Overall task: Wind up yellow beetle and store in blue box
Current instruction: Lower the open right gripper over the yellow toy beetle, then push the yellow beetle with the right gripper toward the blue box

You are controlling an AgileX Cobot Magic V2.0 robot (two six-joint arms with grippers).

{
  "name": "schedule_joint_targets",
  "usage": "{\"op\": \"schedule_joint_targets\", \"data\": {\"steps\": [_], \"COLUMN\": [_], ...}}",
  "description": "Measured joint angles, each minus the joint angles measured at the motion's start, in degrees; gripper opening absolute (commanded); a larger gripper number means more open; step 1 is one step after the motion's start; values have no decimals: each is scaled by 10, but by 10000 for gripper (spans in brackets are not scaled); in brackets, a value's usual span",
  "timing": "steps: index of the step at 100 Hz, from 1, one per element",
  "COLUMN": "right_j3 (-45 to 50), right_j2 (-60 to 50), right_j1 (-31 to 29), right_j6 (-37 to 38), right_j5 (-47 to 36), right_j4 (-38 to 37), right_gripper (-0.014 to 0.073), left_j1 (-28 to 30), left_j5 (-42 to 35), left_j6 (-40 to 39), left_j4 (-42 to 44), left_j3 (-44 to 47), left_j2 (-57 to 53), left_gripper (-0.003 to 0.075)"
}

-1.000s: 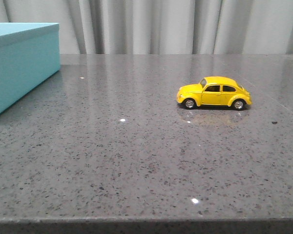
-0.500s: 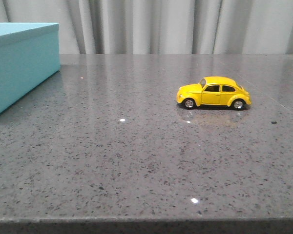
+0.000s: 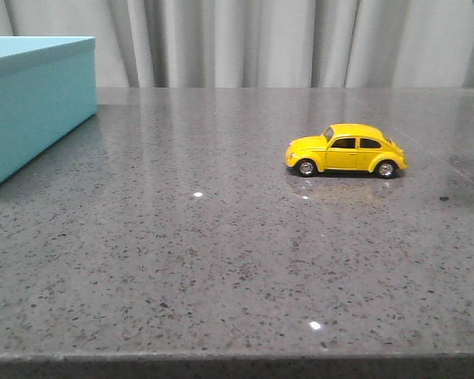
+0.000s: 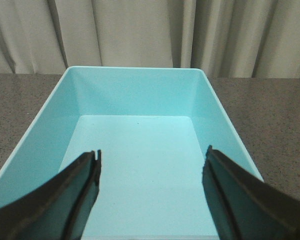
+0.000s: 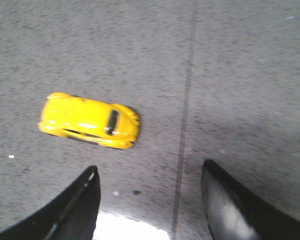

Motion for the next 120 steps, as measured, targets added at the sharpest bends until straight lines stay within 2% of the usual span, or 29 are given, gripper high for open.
{"op": "schedule_joint_targets", "data": {"steps": [44, 68, 120], "right_j3": [-173, -218, -224], "right_j2": [212, 284, 337], "right_j1": [105, 108, 108], "right_j6": [123, 200, 223], "right_j5": [95, 126, 134], "right_j4": [-8, -24, -37], "right_gripper": [458, 458, 457], "left_j1": [0, -22, -35], "left_j5": [0, -18, -27], "left_j6": [0, 0, 0], "left_j4": [0, 0, 0], "left_j3": [0, 0, 0], "left_j2": [0, 0, 0], "left_gripper": [431, 431, 431]}}
